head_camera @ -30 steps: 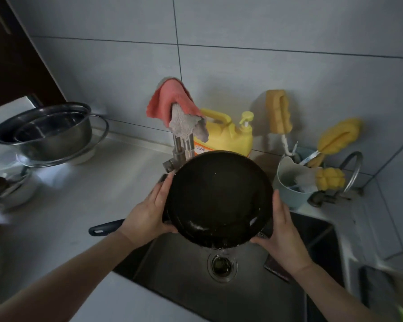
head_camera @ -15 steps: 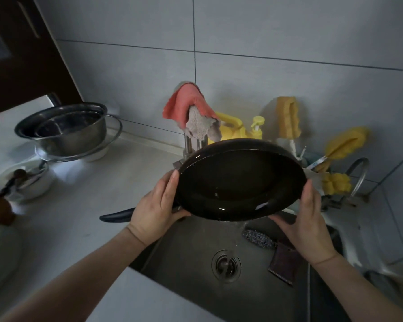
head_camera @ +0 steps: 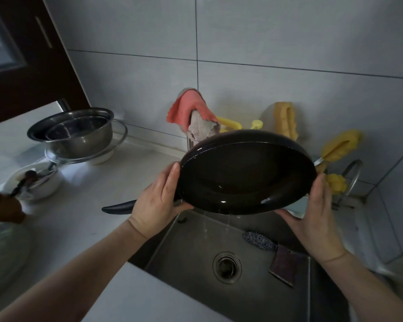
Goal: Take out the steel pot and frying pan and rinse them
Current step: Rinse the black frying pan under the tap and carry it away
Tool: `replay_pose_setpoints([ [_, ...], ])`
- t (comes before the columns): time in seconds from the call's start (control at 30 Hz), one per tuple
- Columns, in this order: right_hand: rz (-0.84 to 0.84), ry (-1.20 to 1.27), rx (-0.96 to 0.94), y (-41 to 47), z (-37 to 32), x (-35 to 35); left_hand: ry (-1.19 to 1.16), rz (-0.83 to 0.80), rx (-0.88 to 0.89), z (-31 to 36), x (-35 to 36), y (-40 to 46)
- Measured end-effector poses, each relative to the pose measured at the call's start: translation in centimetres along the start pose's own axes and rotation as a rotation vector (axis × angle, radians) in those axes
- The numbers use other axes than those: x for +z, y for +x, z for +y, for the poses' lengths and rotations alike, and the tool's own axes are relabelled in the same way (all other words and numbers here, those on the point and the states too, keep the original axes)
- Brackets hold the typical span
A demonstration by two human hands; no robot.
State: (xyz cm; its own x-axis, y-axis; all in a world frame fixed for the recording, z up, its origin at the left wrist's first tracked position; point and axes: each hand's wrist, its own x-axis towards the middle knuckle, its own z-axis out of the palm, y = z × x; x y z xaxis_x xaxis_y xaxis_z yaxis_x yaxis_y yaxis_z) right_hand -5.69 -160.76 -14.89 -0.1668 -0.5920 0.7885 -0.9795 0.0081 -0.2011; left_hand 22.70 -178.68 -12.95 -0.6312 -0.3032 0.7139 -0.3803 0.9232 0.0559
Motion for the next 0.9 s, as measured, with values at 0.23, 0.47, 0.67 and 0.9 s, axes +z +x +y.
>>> replay_pose_setpoints([
  [0.23,-0.214,0.11,0.199,-5.5,0.7,0.0,-0.098,-0.233,-0.073,1.3,3.3,-2.4],
  [0.47,-0.491,0.177,0.517,-11.1,2.8,0.8,-0.276,-0.565,-0.208,2.9,8.7,-3.9],
  [0.67,-0.744,0.245,0.752,-16.0,4.8,2.1,-0.34,-0.886,-0.309,4.2,14.1,-5.0],
  [0.9,-0.936,0.237,0.888,-20.9,6.8,4.5,-0.466,-1.078,-0.412,4.2,21.1,-8.8],
])
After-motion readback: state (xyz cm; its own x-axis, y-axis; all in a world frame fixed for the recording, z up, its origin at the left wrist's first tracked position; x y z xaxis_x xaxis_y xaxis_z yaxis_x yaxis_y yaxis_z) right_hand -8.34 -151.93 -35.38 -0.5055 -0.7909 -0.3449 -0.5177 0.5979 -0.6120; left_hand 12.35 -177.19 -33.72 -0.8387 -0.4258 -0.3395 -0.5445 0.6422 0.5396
